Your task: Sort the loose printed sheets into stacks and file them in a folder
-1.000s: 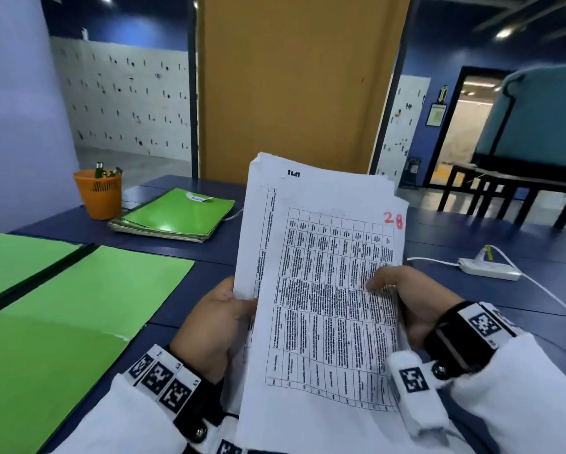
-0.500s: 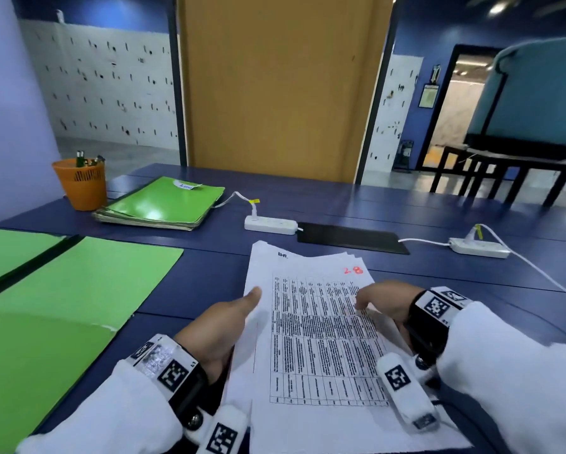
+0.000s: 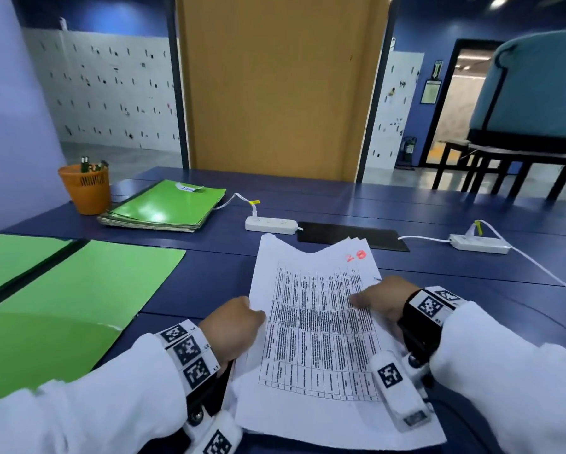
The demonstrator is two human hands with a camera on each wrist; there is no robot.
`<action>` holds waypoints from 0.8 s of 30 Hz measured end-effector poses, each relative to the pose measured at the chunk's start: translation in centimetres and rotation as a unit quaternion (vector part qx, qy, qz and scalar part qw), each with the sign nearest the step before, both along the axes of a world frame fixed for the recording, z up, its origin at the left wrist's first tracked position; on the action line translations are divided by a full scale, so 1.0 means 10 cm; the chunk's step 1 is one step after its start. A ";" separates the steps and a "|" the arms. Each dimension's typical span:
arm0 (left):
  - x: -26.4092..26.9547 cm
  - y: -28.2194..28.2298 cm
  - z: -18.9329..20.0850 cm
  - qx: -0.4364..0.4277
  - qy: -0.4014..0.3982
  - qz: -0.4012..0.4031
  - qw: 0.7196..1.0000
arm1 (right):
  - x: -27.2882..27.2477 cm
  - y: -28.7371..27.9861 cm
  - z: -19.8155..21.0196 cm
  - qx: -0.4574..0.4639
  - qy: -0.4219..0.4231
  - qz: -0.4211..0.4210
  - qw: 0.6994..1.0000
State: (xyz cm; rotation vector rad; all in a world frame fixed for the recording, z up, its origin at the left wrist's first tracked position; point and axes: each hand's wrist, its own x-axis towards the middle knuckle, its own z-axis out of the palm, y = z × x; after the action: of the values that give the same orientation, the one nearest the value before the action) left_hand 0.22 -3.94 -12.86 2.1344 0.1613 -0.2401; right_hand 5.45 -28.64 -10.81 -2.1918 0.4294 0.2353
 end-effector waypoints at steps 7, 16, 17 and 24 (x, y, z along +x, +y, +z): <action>-0.25 -0.11 0.28 -0.071 -0.260 0.076 0.960 | -0.18 0.10 0.53 0.157 -0.261 -0.010 0.952; -0.25 -0.01 0.31 -0.116 -0.382 0.063 0.915 | -0.75 0.29 0.75 0.225 -0.467 0.017 0.855; -0.28 0.00 0.30 -0.129 -0.362 0.051 0.922 | -0.74 0.29 0.65 0.212 -0.461 0.016 0.861; -0.22 0.05 0.38 -0.295 -0.288 0.082 0.908 | -0.76 0.26 0.48 0.251 -0.445 -0.030 0.859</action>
State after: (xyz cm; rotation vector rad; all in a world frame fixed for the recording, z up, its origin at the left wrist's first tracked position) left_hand -1.95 -3.40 -9.06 1.4957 -0.0757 0.4015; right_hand -2.20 -26.02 -5.98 -1.5403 -0.0939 -0.6320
